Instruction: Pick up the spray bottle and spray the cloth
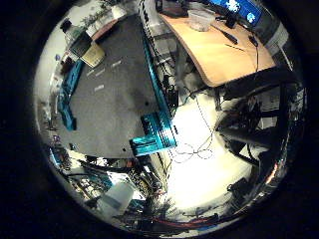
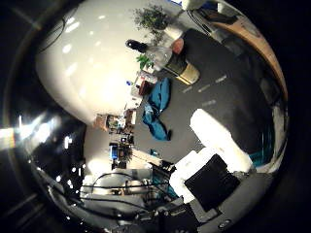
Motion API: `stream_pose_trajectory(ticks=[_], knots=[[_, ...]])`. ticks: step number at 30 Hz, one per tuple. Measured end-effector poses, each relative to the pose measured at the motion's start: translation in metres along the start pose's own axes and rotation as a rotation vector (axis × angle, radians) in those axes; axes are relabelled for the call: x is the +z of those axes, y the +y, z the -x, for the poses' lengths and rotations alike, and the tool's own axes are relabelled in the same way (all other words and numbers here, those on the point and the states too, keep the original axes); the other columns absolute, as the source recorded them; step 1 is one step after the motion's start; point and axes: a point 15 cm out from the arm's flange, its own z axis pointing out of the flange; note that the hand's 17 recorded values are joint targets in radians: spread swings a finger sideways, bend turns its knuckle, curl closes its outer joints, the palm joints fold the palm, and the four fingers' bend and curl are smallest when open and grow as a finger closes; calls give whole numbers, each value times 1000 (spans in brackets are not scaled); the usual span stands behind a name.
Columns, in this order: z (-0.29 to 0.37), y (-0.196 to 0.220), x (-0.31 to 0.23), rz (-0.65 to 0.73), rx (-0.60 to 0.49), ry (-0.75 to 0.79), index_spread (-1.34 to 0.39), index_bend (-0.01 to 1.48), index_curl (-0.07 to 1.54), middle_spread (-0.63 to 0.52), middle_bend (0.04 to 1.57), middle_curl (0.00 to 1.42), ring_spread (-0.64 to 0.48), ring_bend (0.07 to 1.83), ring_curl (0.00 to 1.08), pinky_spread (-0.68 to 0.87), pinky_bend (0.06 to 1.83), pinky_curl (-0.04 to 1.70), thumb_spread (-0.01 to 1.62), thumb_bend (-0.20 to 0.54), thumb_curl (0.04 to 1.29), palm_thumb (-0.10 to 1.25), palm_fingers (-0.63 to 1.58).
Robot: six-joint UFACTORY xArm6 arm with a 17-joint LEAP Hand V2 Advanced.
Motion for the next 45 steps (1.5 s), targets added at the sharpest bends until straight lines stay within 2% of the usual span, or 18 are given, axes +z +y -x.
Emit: stream_pose_trajectory(ticks=[5,11,20,31,45], knots=[[2,-23,-2,-44,-18,-33,-280,107,230,120,185,339,193,309,260,399,438,335,1153,-24,418,803,49],[0,-38,10,-29,-21,-62,-278,127,197,172,196,328,214,329,263,396,490,338,1140,-20,395,759,-38],[0,-65,35,-49,-14,-137,-263,148,207,167,197,322,210,326,264,393,482,324,1139,-22,370,725,-9],[-24,-107,77,-74,51,-251,-250,149,230,164,208,331,207,332,266,397,473,313,1133,-20,318,666,14],[-17,-109,117,-24,20,-310,-264,150,242,154,200,331,201,312,260,392,465,313,1065,-34,278,501,-1]])
